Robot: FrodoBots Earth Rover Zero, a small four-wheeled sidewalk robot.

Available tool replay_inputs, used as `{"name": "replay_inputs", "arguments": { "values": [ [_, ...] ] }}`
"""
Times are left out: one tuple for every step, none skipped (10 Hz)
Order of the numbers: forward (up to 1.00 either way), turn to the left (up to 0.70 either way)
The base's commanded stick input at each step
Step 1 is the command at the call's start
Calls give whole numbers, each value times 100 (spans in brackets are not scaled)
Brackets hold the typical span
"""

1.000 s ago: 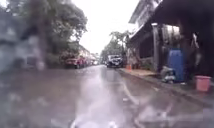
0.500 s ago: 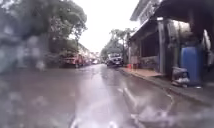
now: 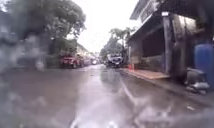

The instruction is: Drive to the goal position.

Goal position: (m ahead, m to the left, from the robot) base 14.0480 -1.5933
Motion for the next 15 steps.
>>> {"name": "replay_inputs", "arguments": {
  "values": [
    [100, 0],
    [100, 0],
    [100, 0],
    [100, 0],
    [100, 0],
    [100, 0],
    [100, 0],
    [100, 0],
    [100, 0],
    [100, 0],
    [100, 0],
    [100, 0],
    [100, 27],
    [100, 27],
    [100, 22]
  ]
}}
